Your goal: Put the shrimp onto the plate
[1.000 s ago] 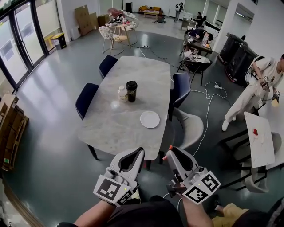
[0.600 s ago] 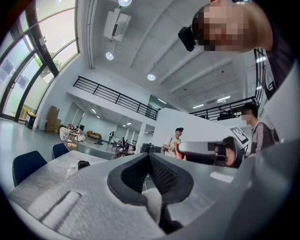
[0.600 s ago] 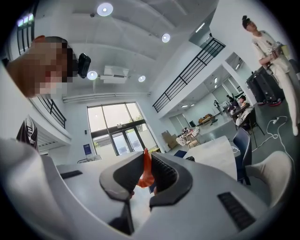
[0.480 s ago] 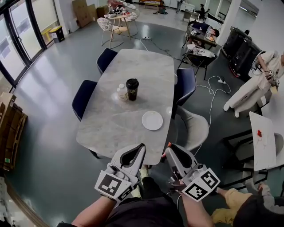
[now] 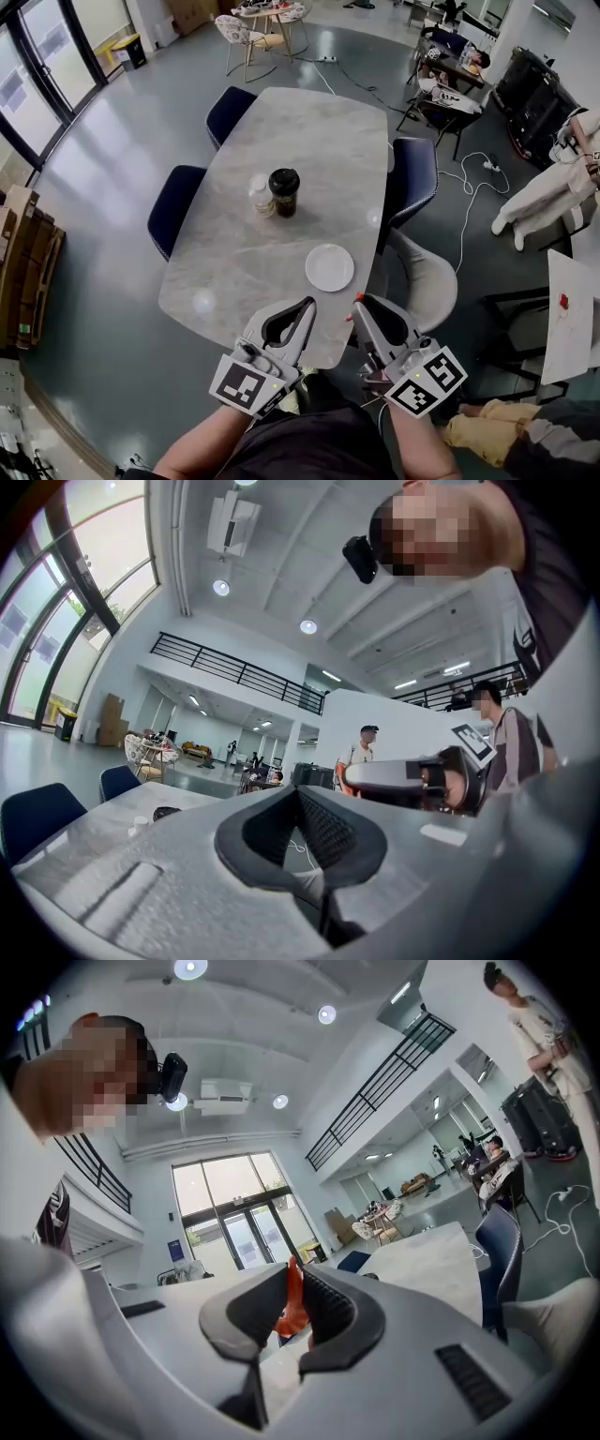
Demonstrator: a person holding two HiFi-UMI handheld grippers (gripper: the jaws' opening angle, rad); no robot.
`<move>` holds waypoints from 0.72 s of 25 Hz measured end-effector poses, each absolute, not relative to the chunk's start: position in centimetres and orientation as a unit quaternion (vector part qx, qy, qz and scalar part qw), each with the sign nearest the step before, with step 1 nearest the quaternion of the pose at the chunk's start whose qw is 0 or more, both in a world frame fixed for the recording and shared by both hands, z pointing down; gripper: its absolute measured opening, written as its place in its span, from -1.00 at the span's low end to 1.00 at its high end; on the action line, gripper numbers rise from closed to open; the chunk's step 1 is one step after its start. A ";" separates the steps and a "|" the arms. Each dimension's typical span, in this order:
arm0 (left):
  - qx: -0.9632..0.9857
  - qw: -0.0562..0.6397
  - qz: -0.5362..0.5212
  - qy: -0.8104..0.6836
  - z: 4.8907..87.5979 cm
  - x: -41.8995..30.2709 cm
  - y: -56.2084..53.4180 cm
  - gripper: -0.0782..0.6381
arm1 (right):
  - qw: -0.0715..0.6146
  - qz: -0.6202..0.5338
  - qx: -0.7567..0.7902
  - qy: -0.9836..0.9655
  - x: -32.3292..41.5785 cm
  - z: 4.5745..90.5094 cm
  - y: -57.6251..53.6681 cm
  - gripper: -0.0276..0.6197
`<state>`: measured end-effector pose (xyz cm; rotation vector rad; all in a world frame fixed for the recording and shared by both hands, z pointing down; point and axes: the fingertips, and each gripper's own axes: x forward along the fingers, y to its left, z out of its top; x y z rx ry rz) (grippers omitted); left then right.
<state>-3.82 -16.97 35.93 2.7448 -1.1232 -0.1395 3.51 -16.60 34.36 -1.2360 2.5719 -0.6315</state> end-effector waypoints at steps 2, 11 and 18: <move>0.919 0.088 -0.041 -0.381 36.4 -3.3 -18.6 -0.76 | 0.108 -0.221 -0.416 0.875 4.0 34.7 -18.5 -0.75; 0.917 0.093 -0.027 -0.388 39.6 -1.2 -24.0 -0.76 | 0.094 -0.243 -0.405 0.876 6.0 38.0 -24.5 -0.75; 0.916 0.105 -0.022 -0.387 42.4 -1.0 -26.2 -0.76 | 0.068 -0.242 -0.402 0.880 5.1 41.0 -27.2 -0.75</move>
